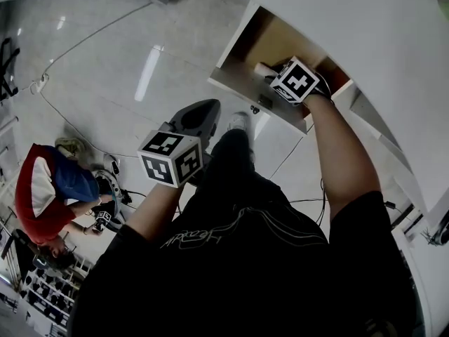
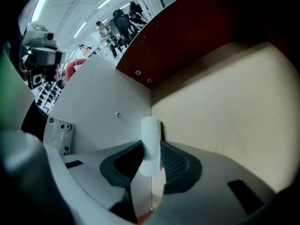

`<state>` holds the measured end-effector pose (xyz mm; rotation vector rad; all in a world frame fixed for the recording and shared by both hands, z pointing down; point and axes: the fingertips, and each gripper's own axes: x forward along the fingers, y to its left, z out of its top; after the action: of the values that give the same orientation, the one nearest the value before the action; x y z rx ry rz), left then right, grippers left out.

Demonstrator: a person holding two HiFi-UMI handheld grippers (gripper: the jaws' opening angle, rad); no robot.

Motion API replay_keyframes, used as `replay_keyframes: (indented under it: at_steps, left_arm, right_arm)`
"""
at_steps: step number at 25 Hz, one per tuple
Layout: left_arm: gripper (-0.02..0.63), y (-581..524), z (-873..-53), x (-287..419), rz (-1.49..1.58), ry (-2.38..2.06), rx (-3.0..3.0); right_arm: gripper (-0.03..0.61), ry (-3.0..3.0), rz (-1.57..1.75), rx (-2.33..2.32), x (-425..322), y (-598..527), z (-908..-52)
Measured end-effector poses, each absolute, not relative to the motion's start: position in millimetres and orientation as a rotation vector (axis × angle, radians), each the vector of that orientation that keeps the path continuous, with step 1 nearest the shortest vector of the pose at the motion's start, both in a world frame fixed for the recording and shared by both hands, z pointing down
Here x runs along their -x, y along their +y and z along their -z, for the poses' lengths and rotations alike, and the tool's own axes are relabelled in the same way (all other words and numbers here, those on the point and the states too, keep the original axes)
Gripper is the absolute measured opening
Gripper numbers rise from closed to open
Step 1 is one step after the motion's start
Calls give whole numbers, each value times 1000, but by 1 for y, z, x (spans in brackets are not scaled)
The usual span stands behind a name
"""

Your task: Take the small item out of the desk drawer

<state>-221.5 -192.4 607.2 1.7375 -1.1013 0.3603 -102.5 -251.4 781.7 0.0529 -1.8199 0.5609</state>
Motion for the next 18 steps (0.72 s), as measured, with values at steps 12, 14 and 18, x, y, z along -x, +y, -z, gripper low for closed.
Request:
replay_keyframes:
  at_steps: [12,14,18]
  left_arm:
    - [21,-175,-593,209,-349,-1112,-1773]
    - [21,-172,-589,205,-346,-1118,-1780]
    - [21,-171,-575,198,-327,-1142,-1803]
  right_arm:
    - [124,-1836,-485,-117,95,-245,-771]
    - [124,-1851,-484,-157,91,-247,-762]
    - [124,-1908,-459,-224,90,-254,-730]
